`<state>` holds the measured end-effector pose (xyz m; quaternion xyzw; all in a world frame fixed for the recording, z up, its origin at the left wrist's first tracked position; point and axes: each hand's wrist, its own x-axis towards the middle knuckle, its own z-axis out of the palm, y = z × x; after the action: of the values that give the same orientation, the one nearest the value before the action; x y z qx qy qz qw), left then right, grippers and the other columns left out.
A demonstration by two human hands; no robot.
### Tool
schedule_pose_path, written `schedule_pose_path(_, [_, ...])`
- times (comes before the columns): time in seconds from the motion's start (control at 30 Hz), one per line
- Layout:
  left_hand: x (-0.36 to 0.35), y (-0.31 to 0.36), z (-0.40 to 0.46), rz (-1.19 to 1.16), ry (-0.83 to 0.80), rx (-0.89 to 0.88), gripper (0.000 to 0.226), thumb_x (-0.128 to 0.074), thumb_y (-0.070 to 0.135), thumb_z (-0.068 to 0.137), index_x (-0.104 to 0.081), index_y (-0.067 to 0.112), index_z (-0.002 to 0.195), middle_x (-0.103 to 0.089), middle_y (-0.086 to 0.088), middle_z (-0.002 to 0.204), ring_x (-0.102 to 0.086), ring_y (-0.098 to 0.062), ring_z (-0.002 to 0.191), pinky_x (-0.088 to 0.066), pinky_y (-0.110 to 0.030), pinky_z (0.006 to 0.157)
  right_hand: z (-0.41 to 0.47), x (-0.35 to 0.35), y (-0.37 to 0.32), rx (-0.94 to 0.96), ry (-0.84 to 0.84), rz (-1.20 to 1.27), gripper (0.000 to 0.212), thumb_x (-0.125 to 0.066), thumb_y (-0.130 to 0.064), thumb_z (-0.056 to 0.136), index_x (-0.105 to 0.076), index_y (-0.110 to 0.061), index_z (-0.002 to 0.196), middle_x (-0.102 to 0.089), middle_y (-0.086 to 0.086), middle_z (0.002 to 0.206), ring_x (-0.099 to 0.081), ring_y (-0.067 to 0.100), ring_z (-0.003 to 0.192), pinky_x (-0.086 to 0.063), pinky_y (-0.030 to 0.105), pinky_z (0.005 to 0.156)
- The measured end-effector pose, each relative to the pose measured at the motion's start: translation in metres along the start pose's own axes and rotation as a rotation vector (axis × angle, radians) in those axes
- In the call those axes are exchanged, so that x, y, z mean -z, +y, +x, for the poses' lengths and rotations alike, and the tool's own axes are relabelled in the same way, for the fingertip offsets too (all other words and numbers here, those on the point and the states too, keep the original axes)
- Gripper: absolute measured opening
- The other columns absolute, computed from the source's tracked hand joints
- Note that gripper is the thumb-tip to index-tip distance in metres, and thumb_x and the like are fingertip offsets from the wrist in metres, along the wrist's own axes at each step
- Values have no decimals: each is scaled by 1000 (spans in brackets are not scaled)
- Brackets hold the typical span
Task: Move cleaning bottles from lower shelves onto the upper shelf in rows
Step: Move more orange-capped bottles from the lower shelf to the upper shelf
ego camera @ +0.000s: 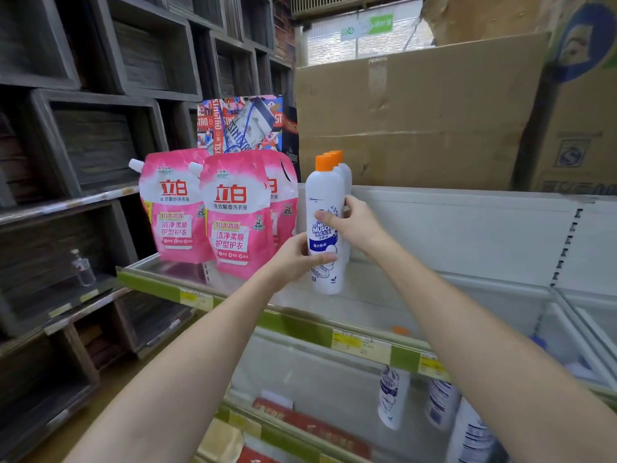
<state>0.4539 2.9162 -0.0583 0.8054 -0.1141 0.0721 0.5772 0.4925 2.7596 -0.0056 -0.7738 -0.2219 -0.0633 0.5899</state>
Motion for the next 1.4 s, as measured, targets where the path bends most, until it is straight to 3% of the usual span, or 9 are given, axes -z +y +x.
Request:
schedule_pose_path(0.17, [7, -7, 13, 101, -30, 27, 47, -81, 35, 83, -62, 21, 124, -74, 4, 112, -71, -18, 102, -61, -41, 84, 2, -5, -3, -38, 58, -150, 45, -77, -44, 86, -55, -15, 113, -71, 4, 114, -72, 22, 94, -62, 45, 76])
schedule_pose_path(0.37, [11, -10, 24, 199, -24, 41, 67, -82, 57, 69, -59, 26, 123, -73, 7, 113, -70, -16, 103, -60, -46, 87, 3, -9, -12, -110, 110, -222, 43, -74, -43, 89, -50, -17, 112, -66, 2, 111, -69, 23, 93, -57, 35, 57])
schedule_pose_path(0.5, [5, -12, 24, 211, 97, 26, 59, -83, 46, 77, -52, 20, 120, -68, 6, 110, -67, -16, 101, -59, -38, 86, 4, -14, -8, -80, 190, -241, 45, -77, -40, 87, -53, -12, 112, -66, 3, 106, -70, 23, 93, -57, 34, 61])
schedule_pose_path(0.63, [2, -9, 21, 253, 158, -6, 47, -82, 37, 82, -49, 18, 109, -56, 14, 88, -59, -9, 82, -44, -12, 59, 2, -17, -7, -60, 234, -262, 40, -78, -37, 87, -50, -14, 104, -61, -5, 88, -68, 22, 86, -50, 28, 56])
schedule_pose_path(0.93, [3, -5, 12, 214, 149, 48, 45, -83, 40, 80, -52, 20, 104, -55, 15, 84, -55, 1, 74, -41, -9, 49, -9, -20, -5, -87, 237, -330, 42, -79, -28, 87, -49, -16, 114, -66, 2, 107, -66, 21, 94, -54, 36, 79])
schedule_pose_path(1.03, [3, -3, 6, 279, 144, 45, 40, -83, 37, 79, -55, 19, 102, -58, 13, 83, -55, -1, 72, -40, -11, 51, -17, -26, -7, -118, 250, -385, 50, -79, -20, 85, -49, -12, 125, -65, 5, 119, -65, 24, 106, -55, 41, 89])
schedule_pose_path(1.1, [4, -5, 4, 309, 134, 72, 40, -85, 30, 76, -58, 17, 104, -66, 4, 92, -61, -11, 77, -54, -25, 64, -25, -29, -6, -143, 287, -432, 48, -77, -16, 85, -50, -9, 124, -64, 11, 122, -63, 28, 108, -54, 44, 92])
schedule_pose_path(1.2, [11, -6, -6, 231, 159, 176, 31, -81, 20, 78, -56, 11, 95, -68, -7, 90, -64, -21, 63, -63, -41, 66, -41, -28, -3, -183, 319, -481, 33, -71, -16, 89, -53, -8, 115, -65, 12, 113, -62, 30, 102, -53, 42, 88])
schedule_pose_path(1.4, [13, 3, -30, 141, 11, 94, 11, -73, 12, 88, -64, 5, 90, -69, -14, 79, -64, -25, 60, -61, -41, 67, -95, -14, 0, -260, 407, -458, 8, -70, -14, 90, -63, -16, 93, -65, 4, 91, -62, 24, 86, -53, 35, 85])
